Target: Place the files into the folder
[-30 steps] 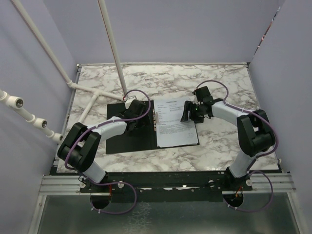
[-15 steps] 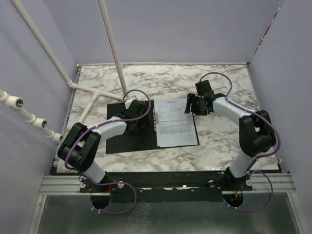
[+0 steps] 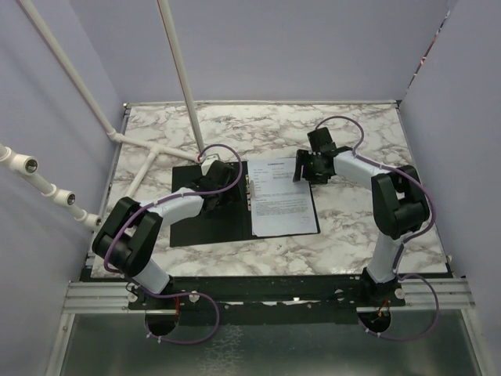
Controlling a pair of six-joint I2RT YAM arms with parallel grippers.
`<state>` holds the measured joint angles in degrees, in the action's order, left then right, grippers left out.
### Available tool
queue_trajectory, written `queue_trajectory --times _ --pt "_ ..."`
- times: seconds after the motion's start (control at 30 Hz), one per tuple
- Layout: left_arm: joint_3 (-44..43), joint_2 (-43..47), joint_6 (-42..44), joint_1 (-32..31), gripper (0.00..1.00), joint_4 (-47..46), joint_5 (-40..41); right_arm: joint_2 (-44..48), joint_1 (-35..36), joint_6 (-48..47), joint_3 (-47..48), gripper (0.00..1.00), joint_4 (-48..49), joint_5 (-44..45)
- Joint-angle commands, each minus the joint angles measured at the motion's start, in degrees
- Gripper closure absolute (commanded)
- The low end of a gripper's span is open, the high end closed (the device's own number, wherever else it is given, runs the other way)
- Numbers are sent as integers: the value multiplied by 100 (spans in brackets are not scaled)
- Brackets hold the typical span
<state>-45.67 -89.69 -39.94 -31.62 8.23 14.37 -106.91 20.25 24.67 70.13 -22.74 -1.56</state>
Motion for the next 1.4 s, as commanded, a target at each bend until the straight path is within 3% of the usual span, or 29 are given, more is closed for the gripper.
queue_trajectory --times 0.0,0.93,1.37 --pt "207 -148 -45 -22 1 170 -303 -157 14 39 128 31 156 87" --pt "188 -229 -31 -29 1 161 -312 -329 14 60 105 31 296 -172" --pt "181 -56 -72 -38 1 168 -423 663 14 -9 211 31 -55 476"
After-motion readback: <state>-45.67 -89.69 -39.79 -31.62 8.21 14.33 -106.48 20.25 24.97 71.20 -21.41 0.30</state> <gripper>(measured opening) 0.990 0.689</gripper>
